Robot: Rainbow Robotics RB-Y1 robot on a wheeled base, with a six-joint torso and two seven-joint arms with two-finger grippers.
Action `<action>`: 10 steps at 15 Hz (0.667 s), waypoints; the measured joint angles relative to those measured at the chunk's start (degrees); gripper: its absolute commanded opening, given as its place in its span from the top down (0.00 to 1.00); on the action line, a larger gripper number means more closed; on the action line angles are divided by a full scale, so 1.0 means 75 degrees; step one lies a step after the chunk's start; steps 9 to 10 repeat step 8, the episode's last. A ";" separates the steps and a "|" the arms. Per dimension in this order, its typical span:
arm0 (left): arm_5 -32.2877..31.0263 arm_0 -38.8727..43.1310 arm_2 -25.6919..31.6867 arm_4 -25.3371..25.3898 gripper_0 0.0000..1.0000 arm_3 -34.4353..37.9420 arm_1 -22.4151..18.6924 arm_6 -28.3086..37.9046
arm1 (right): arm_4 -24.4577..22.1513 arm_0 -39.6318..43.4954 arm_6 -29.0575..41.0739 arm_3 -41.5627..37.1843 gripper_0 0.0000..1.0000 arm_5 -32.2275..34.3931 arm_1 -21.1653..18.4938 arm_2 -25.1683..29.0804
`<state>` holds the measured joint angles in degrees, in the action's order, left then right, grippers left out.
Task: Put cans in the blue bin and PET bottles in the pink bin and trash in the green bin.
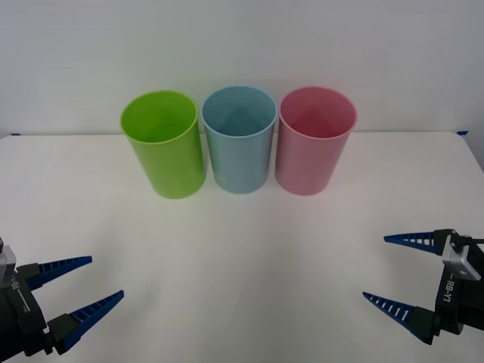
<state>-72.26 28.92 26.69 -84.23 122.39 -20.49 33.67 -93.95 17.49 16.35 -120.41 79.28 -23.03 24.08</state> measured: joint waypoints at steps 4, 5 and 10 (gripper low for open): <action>-0.0021 0.0093 -0.0077 0.0035 0.00 0.0042 0.0002 -0.0012 | 0.0000 0.0000 0.0000 0.0000 0.00 0.0000 0.0000 0.0000; -0.0021 0.0093 -0.0077 0.0036 0.00 0.0042 0.0002 -0.0012 | 0.0000 0.0000 0.0000 0.0000 0.00 0.0000 0.0000 0.0000; -0.0021 0.0093 -0.0077 0.0036 0.00 0.0042 0.0002 -0.0012 | 0.0000 0.0000 0.0000 0.0000 0.00 0.0000 0.0000 0.0000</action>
